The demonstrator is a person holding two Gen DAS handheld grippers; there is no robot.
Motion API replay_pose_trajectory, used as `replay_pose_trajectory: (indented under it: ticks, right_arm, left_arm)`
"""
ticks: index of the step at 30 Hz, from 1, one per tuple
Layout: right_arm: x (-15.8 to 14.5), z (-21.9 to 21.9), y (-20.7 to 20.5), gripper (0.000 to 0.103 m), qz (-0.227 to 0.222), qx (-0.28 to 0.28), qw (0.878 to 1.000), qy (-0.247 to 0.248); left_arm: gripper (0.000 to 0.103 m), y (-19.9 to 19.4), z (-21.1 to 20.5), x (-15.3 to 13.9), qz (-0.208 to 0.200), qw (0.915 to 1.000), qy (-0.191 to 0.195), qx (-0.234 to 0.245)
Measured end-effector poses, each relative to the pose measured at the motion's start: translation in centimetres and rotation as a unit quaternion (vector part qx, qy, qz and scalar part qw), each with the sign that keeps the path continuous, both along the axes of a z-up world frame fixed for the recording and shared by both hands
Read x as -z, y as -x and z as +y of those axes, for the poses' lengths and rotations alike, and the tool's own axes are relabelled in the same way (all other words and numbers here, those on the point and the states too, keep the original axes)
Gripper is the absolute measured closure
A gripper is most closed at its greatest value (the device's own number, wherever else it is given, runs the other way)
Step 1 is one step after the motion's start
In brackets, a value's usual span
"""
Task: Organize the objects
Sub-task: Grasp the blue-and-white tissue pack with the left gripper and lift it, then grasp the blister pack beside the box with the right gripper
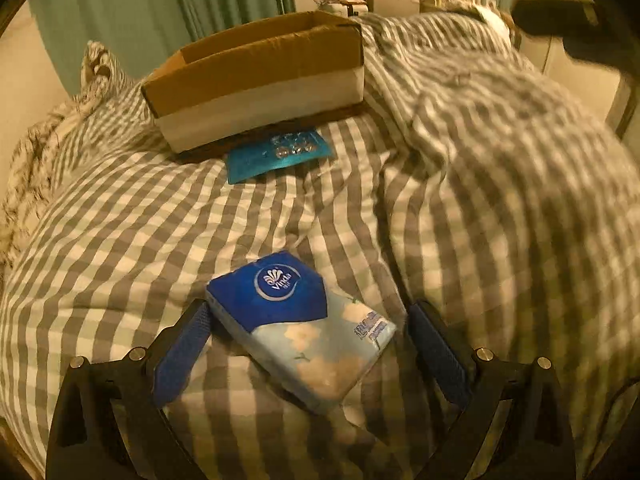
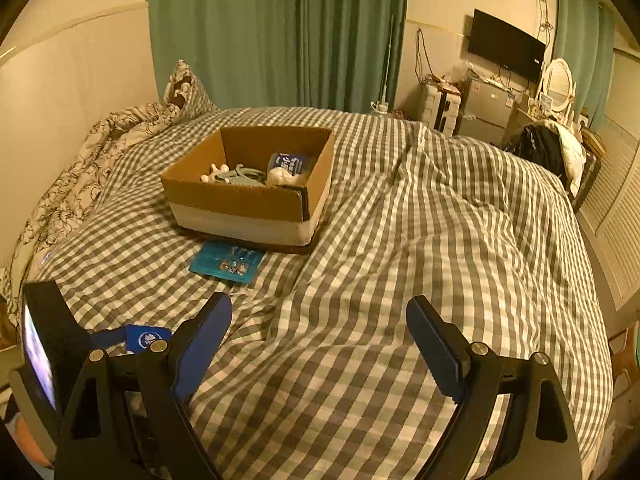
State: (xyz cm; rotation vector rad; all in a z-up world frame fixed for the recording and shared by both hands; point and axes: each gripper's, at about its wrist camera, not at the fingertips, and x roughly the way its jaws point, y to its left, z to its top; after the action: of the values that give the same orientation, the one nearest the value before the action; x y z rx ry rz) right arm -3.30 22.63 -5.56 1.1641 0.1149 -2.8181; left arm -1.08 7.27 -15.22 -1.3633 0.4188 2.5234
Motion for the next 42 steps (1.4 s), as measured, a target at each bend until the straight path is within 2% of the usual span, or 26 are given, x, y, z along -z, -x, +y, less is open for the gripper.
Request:
replay_pose_trajectory:
  ticks: [1, 3, 5, 10, 15, 18, 20, 25, 31, 34, 37, 41, 42]
  right_arm:
    - [0.2, 0.0, 0.1, 0.014, -0.002, 0.001, 1.0, 0.001]
    - [0.4, -0.2, 0.2, 0.014, -0.006, 0.001, 1.0, 0.001]
    - [0.7, -0.4, 0.2, 0.014, -0.007, -0.001, 1.0, -0.002]
    - [1.3, -1.3, 0.3, 0.014, 0.002, -0.023, 1.0, -0.005]
    - [2.2, -3.3, 1.9, 0.014, 0.012, -0.052, 0.998, -0.026]
    - [2.7, -4.4, 3.1, 0.014, 0.012, -0.065, 0.997, -0.037]
    - [3.0, -4.7, 3.7, 0.014, 0.01, -0.067, 0.997, -0.039]
    - [4.1, -7.1, 5.9, 0.014, 0.01, -0.092, 0.993, -0.073]
    - [8.2, -12.3, 8.4, 0.014, -0.018, -0.145, 0.979, -0.14]
    - [10.5, -13.5, 9.7, 0.015, -0.03, -0.148, 0.974, -0.171]
    - [12.5, -14.1, 10.9, 0.022, -0.052, -0.149, 0.971, -0.18]
    - [13.9, -14.7, 12.1, 0.024, -0.062, -0.155, 0.968, -0.185]
    - [14.2, -14.9, 12.4, 0.029, -0.067, -0.16, 0.968, -0.181]
  left_arm:
    - [0.004, 0.0, 0.0, 0.1, 0.001, 1.0, 0.002, 0.002]
    - [0.014, -0.1, -0.2, -0.2, 0.005, 1.0, -0.007, 0.001]
    - [0.017, -0.1, -0.7, -0.9, 0.002, 0.9997, -0.024, 0.002]
    - [0.019, 0.3, -1.7, -3.6, 0.024, 0.9986, -0.046, 0.002]
    - [0.019, 2.1, -5.0, -7.2, 0.052, 0.9946, -0.084, -0.034]
    - [0.019, 2.4, -7.5, -8.8, 0.064, 0.9906, -0.108, -0.055]
    - [0.019, 2.7, -8.9, -9.3, 0.071, 0.9886, -0.111, -0.072]
    - [0.019, 4.9, -11.4, -9.8, 0.079, 0.983, -0.111, -0.124]
    - [0.019, 7.3, -12.1, -9.5, 0.086, 0.9808, -0.096, -0.147]
    - [0.019, 8.6, -12.5, -8.5, 0.081, 0.979, -0.093, -0.163]
    - [0.019, 9.6, -13.2, -7.4, 0.071, 0.9768, -0.091, -0.18]
    - [0.019, 10.0, -13.6, -5.8, 0.054, 0.9762, -0.096, -0.187]
    - [0.019, 10.0, -13.7, -5.6, 0.053, 0.9761, -0.096, -0.188]
